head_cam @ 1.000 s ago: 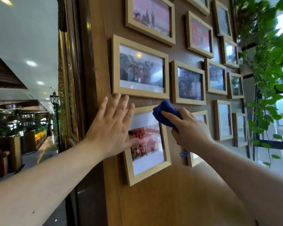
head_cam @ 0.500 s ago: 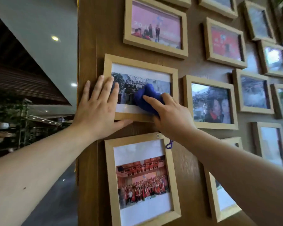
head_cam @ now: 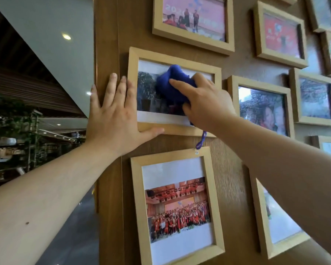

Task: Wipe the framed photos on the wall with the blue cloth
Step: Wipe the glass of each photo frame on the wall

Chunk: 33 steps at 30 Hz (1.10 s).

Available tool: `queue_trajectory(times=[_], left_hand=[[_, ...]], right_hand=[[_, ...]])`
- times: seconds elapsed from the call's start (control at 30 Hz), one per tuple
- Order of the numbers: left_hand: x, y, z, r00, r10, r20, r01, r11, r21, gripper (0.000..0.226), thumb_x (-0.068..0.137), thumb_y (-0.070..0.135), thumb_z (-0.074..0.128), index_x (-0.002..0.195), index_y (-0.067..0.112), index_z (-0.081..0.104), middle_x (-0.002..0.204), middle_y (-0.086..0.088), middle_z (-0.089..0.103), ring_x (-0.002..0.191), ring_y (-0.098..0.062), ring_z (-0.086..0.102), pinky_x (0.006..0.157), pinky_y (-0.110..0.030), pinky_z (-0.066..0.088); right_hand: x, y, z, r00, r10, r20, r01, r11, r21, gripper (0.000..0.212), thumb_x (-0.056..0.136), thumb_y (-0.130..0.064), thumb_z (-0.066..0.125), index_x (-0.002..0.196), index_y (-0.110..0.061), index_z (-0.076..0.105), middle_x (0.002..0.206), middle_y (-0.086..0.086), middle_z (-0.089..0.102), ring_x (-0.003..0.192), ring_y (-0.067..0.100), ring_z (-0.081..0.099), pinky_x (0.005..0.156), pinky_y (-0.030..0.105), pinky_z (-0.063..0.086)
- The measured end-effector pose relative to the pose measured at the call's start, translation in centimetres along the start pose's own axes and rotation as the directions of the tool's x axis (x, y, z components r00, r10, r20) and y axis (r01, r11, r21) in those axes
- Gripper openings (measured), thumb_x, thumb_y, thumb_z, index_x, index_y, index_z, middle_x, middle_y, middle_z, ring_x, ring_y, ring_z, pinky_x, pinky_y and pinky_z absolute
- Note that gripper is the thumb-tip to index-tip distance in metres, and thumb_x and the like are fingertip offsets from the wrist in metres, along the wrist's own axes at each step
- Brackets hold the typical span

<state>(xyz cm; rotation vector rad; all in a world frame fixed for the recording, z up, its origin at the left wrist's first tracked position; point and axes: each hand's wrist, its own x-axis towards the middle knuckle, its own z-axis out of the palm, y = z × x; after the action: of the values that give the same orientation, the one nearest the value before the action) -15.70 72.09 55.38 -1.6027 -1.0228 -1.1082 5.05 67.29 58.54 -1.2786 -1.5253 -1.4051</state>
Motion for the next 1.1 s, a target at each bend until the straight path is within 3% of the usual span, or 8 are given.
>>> queue_trajectory(times=[0.13, 0.27, 0.5, 0.63, 0.7, 0.93, 1.1], left_hand=[[0.0, 0.0, 0.0, 1.000, -0.004, 0.001, 0.004, 1.000, -0.014, 0.123, 0.066, 0.095, 0.018, 0.150, 0.006, 0.003, 0.161, -0.016, 0.014, 0.149, -0.028, -0.001, 0.117, -0.061, 0.009], [-0.1, 0.0, -0.1, 1.000, 0.001, 0.001, -0.001, 1.000, -0.021, 0.123, 0.066, 0.094, 0.020, 0.150, 0.005, 0.005, 0.160, -0.017, 0.016, 0.149, -0.028, 0.000, 0.116, -0.062, 0.010], [0.0, 0.0, 0.1, 1.000, 0.011, -0.022, -0.011, 1.000, -0.001, 0.125, 0.066, 0.095, 0.019, 0.149, 0.002, 0.012, 0.158, -0.019, 0.022, 0.149, -0.030, 0.006, 0.115, -0.063, 0.013], [-0.1, 0.0, 0.0, 1.000, 0.014, -0.028, -0.014, 1.000, -0.009, 0.126, 0.065, 0.096, 0.020, 0.148, 0.002, 0.014, 0.157, -0.019, 0.024, 0.149, -0.030, 0.008, 0.114, -0.063, 0.014], [-0.1, 0.1, 0.0, 1.000, 0.010, -0.022, -0.011, 1.000, -0.016, 0.126, 0.065, 0.096, 0.021, 0.148, 0.002, 0.012, 0.158, -0.019, 0.023, 0.149, -0.030, 0.008, 0.114, -0.063, 0.013], [0.0, 0.1, 0.1, 1.000, -0.008, -0.007, 0.008, 1.000, -0.020, 0.126, 0.065, 0.096, 0.019, 0.149, 0.003, 0.009, 0.159, -0.017, 0.019, 0.149, -0.029, 0.003, 0.115, -0.062, 0.011], [0.0, 0.2, 0.1, 1.000, -0.007, -0.017, 0.007, 1.000, -0.015, 0.125, 0.065, 0.095, 0.022, 0.148, 0.003, 0.012, 0.158, -0.018, 0.024, 0.149, -0.030, 0.008, 0.114, -0.063, 0.014]], right_hand=[[-1.0, 2.6, 0.3, 0.993, 0.116, 0.013, -0.116, 0.993, -0.019, 0.056, 0.087, -0.027, 0.049, 0.140, -0.033, 0.034, 0.120, 0.013, 0.045, 0.103, 0.034, 0.048, 0.059, 0.035, 0.034], [-0.7, 2.7, 0.5, 0.990, 0.134, 0.035, -0.135, 0.990, 0.041, 0.058, 0.087, -0.025, 0.049, 0.141, -0.032, 0.032, 0.123, 0.013, 0.044, 0.100, 0.034, 0.049, 0.060, 0.035, 0.036], [0.9, -3.3, -0.5, 0.990, -0.129, 0.065, 0.116, 0.979, 0.170, 0.060, 0.089, -0.029, 0.047, 0.143, -0.034, 0.023, 0.121, 0.007, 0.041, 0.090, 0.017, 0.039, 0.065, 0.034, 0.038], [-1.0, -3.7, -0.6, 0.978, -0.187, 0.091, 0.176, 0.977, 0.119, 0.056, 0.090, -0.035, 0.046, 0.142, -0.035, 0.027, 0.116, 0.006, 0.044, 0.085, 0.014, 0.035, 0.061, 0.035, 0.039], [-2.8, -1.9, -0.7, 0.982, -0.165, 0.092, 0.158, 0.984, 0.084, 0.053, 0.089, -0.034, 0.046, 0.140, -0.035, 0.032, 0.114, 0.006, 0.047, 0.085, 0.016, 0.042, 0.059, 0.032, 0.034], [-5.9, 2.9, -0.4, 0.988, 0.063, 0.144, -0.057, 0.997, -0.045, 0.054, 0.088, -0.031, 0.048, 0.139, -0.034, 0.033, 0.112, 0.008, 0.047, 0.088, 0.025, 0.049, 0.059, 0.035, 0.039], [-3.1, -0.7, -0.7, 0.981, -0.151, 0.124, 0.148, 0.988, 0.040, 0.057, 0.090, -0.032, 0.046, 0.143, -0.034, 0.026, 0.119, 0.009, 0.044, 0.097, 0.025, 0.048, 0.062, 0.036, 0.043]])
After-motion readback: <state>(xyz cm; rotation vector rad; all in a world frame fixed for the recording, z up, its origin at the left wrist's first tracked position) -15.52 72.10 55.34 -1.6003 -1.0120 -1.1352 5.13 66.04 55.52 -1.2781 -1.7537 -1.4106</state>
